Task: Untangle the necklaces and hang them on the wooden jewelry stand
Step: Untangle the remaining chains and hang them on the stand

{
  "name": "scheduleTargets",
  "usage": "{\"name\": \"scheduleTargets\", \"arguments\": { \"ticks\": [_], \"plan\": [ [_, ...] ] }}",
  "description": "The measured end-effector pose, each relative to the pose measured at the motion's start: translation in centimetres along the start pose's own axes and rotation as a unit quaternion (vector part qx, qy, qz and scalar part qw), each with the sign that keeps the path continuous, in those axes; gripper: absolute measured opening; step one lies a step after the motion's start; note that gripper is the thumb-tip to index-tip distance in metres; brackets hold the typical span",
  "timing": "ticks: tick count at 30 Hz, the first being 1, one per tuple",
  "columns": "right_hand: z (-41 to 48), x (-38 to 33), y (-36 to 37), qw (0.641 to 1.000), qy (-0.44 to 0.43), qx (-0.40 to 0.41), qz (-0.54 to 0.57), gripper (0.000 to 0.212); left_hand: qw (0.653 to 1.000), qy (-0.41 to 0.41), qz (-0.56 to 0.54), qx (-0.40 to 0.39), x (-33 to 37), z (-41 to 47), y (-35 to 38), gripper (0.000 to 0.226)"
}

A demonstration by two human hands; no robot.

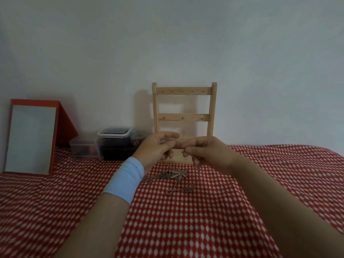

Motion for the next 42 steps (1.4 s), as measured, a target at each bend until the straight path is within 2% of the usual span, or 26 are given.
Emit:
{"name": "scheduleTargets", "arguments": {
  "ticks": [9, 12, 17, 21, 24, 26, 29, 31, 33, 37, 42],
  "plan": [
    [5.6, -0.6, -0.8, 0.999, -0.030, 0.020, -0.003, 0.016, 1.000, -0.005, -0.013, 0.008, -1.8, 3.0, -2.3, 0.022],
    [6.9, -0.1, -0.7, 0.999, -0.034, 0.024, -0.032, 0.013, 1.000, -0.005, 0.008, 0.028, -2.6, 3.5, -3.1, 0.017],
    [8.0, 1.1, -0.5, 0.994, -0.043, 0.081, -0.057, 0.009, 0.994, 0.036, 0.087, 0.052, -2.8, 4.1, -3.8, 0.010],
    [8.0, 1.5, -0.9, 0.984, -0.078, 0.110, -0.120, 0.008, 0.988, 0.066, 0.138, 0.034, -2.6, 4.3, -3.3, 0.013],
    [8.0, 1.7, -1.2, 0.960, -0.121, 0.133, -0.215, 0.005, 0.989, 0.033, 0.142, 0.037, -3.1, 4.3, -3.0, 0.014],
    [7.7, 1.5, -1.0, 0.925, -0.177, 0.168, -0.292, 0.007, 0.992, -0.020, 0.118, 0.041, -3.8, 4.3, -2.9, 0.022],
    [6.9, 0.8, -0.3, 0.870, -0.282, 0.183, -0.361, 0.013, 0.995, -0.096, 0.011, 0.028, -4.5, 4.2, -2.5, 0.024],
    [6.9, 0.7, -0.1, 0.851, -0.306, 0.187, -0.383, 0.014, 0.990, -0.127, -0.061, 0.020, -4.4, 4.1, -2.1, 0.022],
    [6.9, 0.8, -0.3, 0.848, -0.309, 0.196, -0.384, 0.015, 0.987, -0.140, -0.082, 0.016, -4.4, 3.9, -2.1, 0.020],
    [6.7, 0.9, 0.0, 0.835, -0.314, 0.204, -0.403, 0.018, 0.987, -0.148, -0.057, 0.019, -4.8, 4.1, -2.3, 0.016],
    [6.8, 1.1, 0.1, 0.846, -0.304, 0.197, -0.391, 0.016, 0.976, -0.178, -0.117, 0.049, -5.3, 4.4, -1.9, 0.012]
  ]
}}
Point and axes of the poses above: each hand's wrist, its own z-axis towards the middle knuckle, its own y-axis out of the palm, x = y × z, the point moved 5 cm from there along z, towards the middle knuckle, and after that the axes turned 1 degree about y, right-handed, at the moved point
